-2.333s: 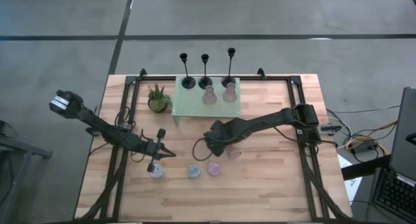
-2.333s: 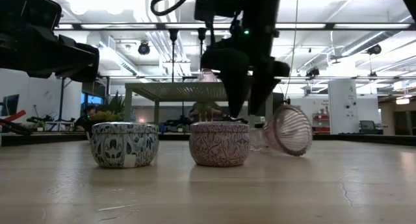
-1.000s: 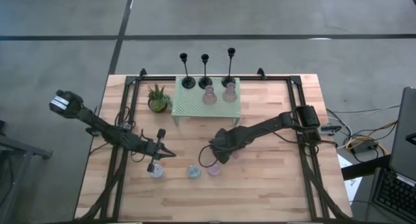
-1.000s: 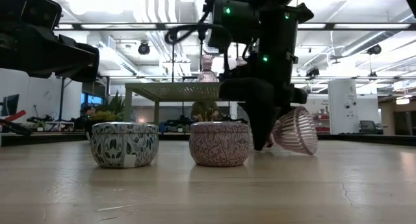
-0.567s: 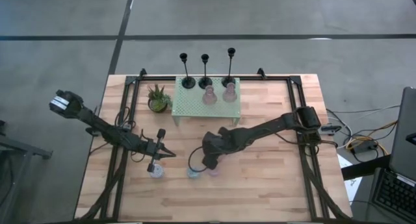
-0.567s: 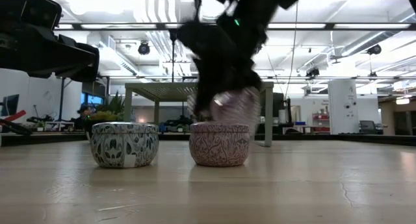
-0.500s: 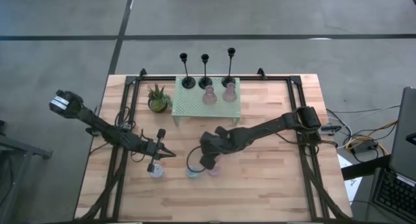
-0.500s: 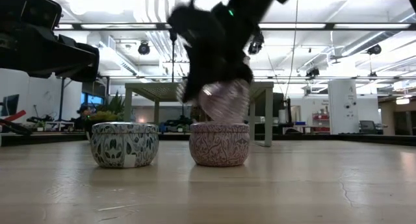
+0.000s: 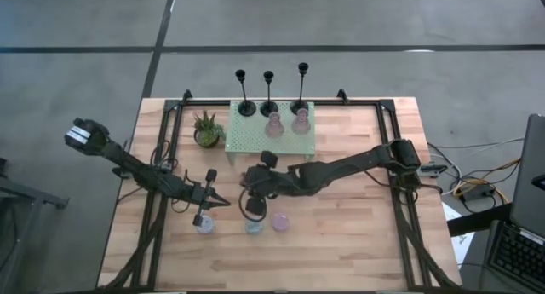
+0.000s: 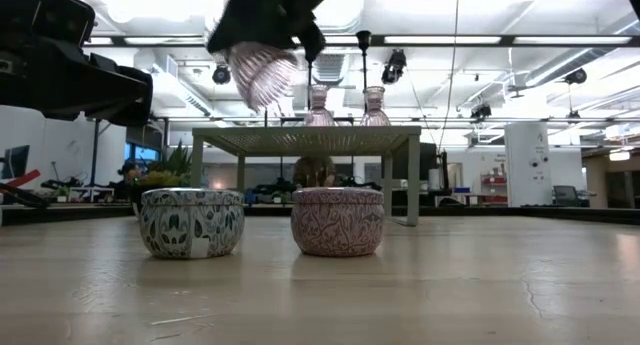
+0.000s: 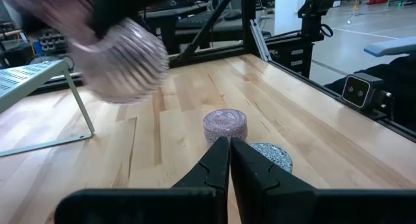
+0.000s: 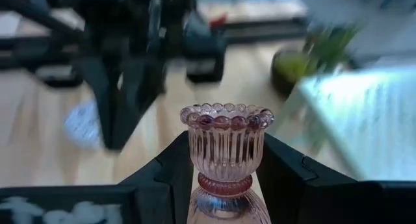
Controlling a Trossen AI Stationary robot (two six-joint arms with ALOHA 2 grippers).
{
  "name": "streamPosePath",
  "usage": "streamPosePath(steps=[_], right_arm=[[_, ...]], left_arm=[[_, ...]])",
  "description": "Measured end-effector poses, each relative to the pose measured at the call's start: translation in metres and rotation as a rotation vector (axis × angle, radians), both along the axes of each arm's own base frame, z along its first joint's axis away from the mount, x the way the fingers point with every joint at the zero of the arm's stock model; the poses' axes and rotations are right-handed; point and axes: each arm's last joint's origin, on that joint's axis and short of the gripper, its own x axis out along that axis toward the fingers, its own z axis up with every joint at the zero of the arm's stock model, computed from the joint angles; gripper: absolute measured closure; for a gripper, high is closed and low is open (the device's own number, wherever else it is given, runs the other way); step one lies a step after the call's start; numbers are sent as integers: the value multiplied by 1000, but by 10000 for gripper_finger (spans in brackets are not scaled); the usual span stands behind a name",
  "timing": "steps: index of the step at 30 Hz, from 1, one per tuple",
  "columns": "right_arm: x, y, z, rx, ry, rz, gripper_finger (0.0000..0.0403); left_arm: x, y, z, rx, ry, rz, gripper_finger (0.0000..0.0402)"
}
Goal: Pick & Place candle stick holders
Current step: Put the transparent pink candle holder on the shelf aligned with the black candle holder
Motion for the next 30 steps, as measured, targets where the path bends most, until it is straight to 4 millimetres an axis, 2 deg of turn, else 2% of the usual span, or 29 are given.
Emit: streamPosePath(steps=[8,17,24,30], right_arm=[[11,-19,14,-156,-168,-57,271],[14,-66,4,-189,-303,-149,270],[12,-104,-4,-142,-361,-248,268],[6,-122,-16,-80,-433,-287,265]], left_arm=[[0,0,0,0,0,0,385],[0,0,0,0,0,0,385],[0,0,0,0,0,0,383],[0,0,0,0,0,0,385]])
